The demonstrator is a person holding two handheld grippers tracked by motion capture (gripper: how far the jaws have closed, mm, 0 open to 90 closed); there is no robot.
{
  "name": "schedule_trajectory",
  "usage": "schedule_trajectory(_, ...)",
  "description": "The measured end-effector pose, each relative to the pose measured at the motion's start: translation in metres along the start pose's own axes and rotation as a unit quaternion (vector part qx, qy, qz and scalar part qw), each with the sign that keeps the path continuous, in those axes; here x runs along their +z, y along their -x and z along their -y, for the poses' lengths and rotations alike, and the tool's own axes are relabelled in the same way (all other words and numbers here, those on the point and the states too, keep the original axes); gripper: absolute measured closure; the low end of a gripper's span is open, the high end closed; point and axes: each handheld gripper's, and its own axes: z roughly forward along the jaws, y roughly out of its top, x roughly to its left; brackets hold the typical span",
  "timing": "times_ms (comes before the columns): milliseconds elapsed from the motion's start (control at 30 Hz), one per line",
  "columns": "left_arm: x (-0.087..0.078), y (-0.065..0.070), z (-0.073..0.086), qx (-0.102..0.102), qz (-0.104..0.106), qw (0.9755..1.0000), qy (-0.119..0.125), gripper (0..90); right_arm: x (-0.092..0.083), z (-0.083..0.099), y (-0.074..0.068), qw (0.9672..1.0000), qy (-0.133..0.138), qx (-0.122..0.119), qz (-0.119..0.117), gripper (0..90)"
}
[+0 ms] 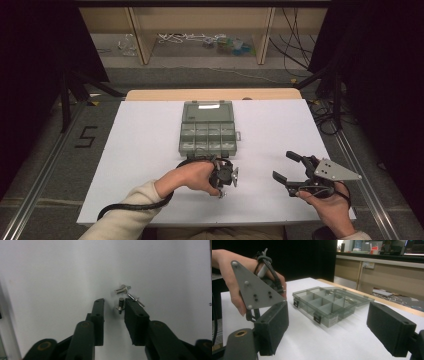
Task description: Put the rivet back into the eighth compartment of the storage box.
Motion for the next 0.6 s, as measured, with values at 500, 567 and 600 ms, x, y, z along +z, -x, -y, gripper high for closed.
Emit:
schedule_trajectory(500,0.0013,0.0029,-0.0010,-0.013,0.014,0.9998,0.008,82.3,-0.0005,0.0000,0.0003,1.0000,-0.001,0.001,0.000,19.0)
schedule_trajectory(567,0.0007,0.0019,-0.0001,-0.011,0.014,0.9998,0.008,82.4,-0.0006,-0.0001,0.0002,1.0000,-0.001,0.001,0.000,19.1)
schedule_trajectory(600,-0.0002,0.0004,0.0001,-0.004,0.014,0.9999,0.002,82.3,-0.0006,-0.0001,0.0002,1.0000,-0.001,0.001,-0.001,19.1)
